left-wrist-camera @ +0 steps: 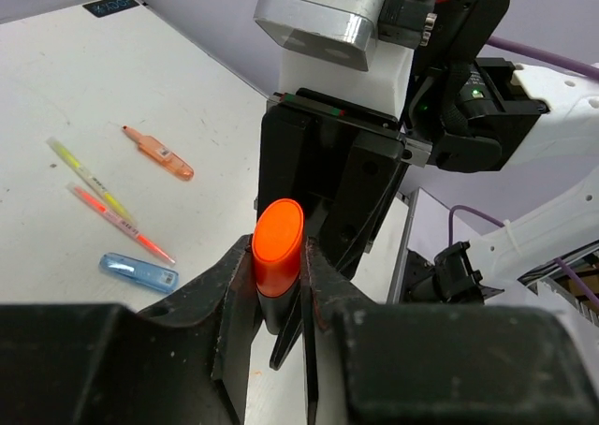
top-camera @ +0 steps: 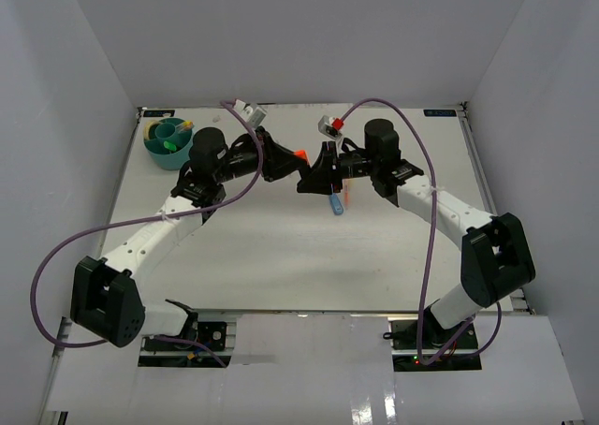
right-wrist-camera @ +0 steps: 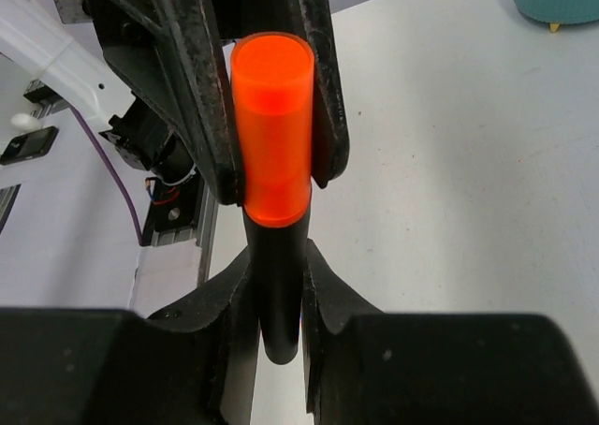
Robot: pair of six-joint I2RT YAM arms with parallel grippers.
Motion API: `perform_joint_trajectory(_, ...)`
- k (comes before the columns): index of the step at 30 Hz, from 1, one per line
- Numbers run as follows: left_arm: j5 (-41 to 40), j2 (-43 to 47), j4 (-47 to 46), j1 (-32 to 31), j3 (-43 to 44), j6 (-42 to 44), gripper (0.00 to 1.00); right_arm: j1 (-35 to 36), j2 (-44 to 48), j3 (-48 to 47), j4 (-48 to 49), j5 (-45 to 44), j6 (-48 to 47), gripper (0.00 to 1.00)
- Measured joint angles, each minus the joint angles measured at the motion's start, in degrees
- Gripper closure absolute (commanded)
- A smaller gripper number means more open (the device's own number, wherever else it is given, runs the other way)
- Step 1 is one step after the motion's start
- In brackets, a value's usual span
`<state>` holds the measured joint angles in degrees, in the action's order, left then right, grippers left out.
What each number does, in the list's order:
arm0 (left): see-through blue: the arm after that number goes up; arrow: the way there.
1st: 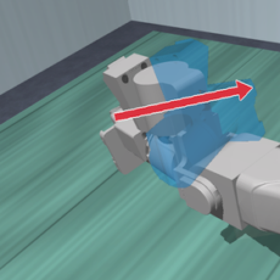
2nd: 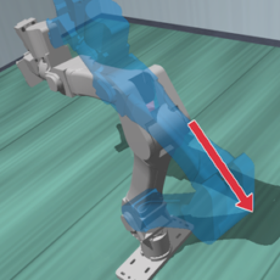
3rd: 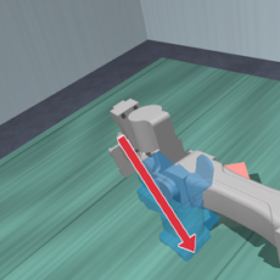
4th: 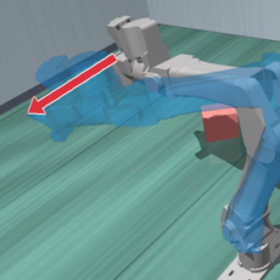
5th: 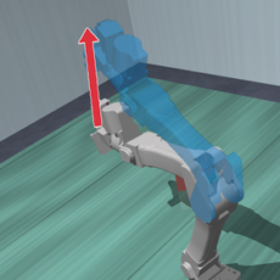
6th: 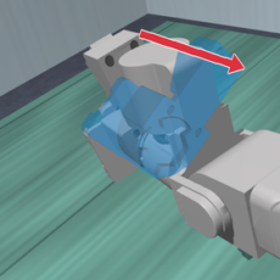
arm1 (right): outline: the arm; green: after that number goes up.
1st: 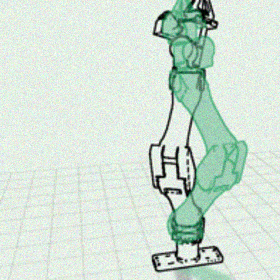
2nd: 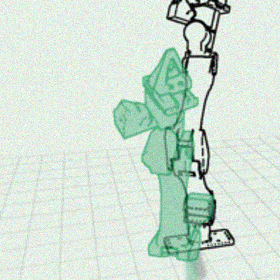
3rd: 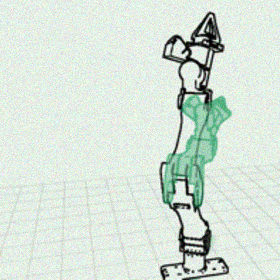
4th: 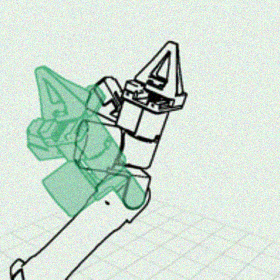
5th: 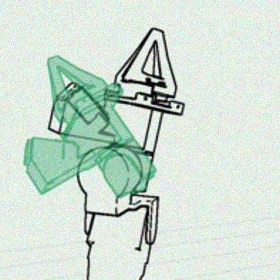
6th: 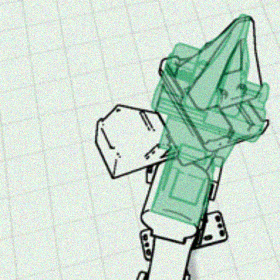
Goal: Sort the stationery into containers
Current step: Place the pen in the storage box.
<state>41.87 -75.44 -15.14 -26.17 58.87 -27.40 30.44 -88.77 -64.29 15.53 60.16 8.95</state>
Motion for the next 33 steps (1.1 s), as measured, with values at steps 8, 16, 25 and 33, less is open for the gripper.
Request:
perform_joint_trajectory(8, 0.5, 0.0, -0.3, -0.3, -0.2, 0.5, 0.96, 0.0, -0.3, 0.0, 0.4, 0.2, 0.2, 0.30)
perform_joint_trajectory(16, -10.9, 2.8, 7.1, -0.6, -0.4, 7.3, 0.99, -1.2, -0.1, 1.6, -5.0, -3.8, -4.3, 0.04)
perform_joint_trajectory(25, -48.5, 5.6, 16.4, 3.0, 0.0, 15.4, 0.97, -3.0, 5.4, 6.9, -11.5, -16.0, -6.8, 0.10)
perform_joint_trajectory(33, -64.1, 1.7, 16.0, 19.5, 0.0, 12.4, 0.93, -3.0, 9.0, 9.4, -12.0, -25.3, -7.6, 0.10)
